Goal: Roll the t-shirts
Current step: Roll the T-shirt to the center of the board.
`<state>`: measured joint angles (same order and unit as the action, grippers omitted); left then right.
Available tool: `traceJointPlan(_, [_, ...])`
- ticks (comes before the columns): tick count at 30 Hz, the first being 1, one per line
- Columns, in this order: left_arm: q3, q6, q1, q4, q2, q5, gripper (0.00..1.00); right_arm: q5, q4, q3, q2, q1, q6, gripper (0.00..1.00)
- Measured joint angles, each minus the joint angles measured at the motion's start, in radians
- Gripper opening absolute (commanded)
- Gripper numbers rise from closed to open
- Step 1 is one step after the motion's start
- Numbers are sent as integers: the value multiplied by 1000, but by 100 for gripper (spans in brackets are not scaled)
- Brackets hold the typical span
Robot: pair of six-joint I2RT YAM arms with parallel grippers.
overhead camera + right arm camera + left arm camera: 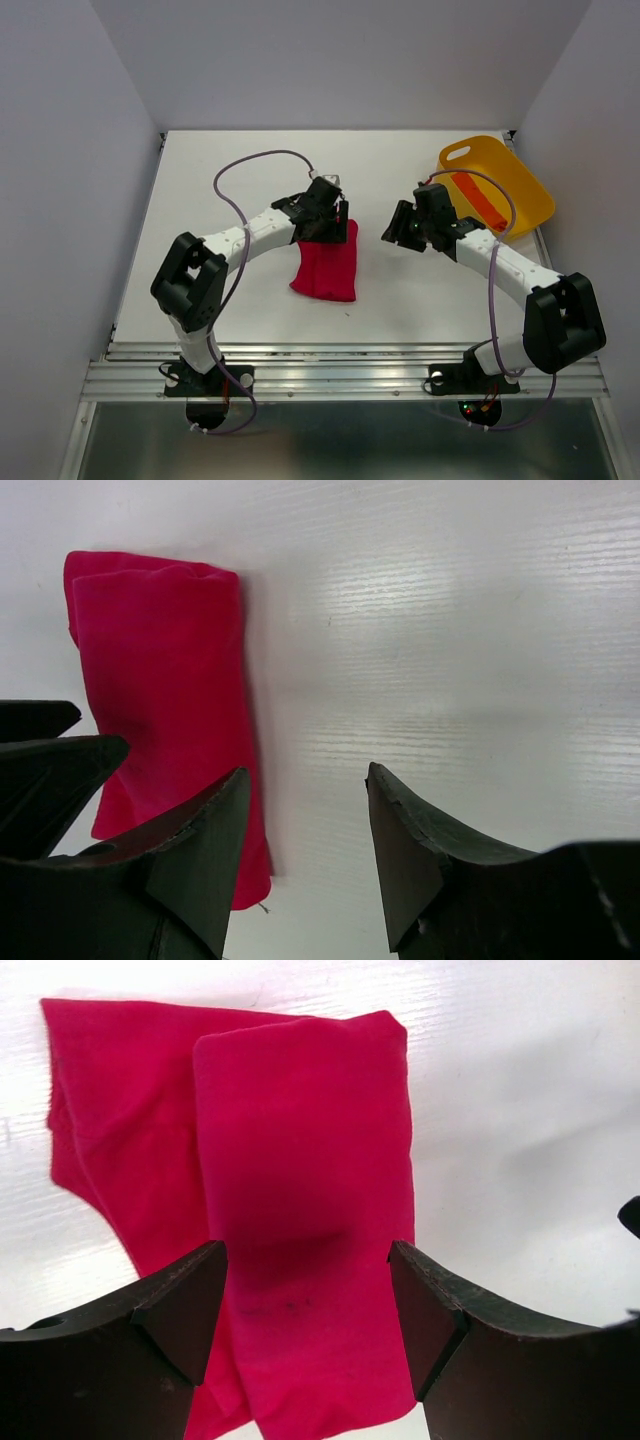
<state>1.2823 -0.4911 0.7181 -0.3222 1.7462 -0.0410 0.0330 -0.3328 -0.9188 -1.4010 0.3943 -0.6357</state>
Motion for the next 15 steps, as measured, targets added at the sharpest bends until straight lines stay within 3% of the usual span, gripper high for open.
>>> traceJointPlan(6, [-6, -6, -3, 43, 54, 26, 78, 0, -1, 3, 0, 0, 4, 57])
traceJointPlan(15, [-81, -23, -10, 109, 59, 33, 88, 0, -5, 5, 7, 0, 5, 57])
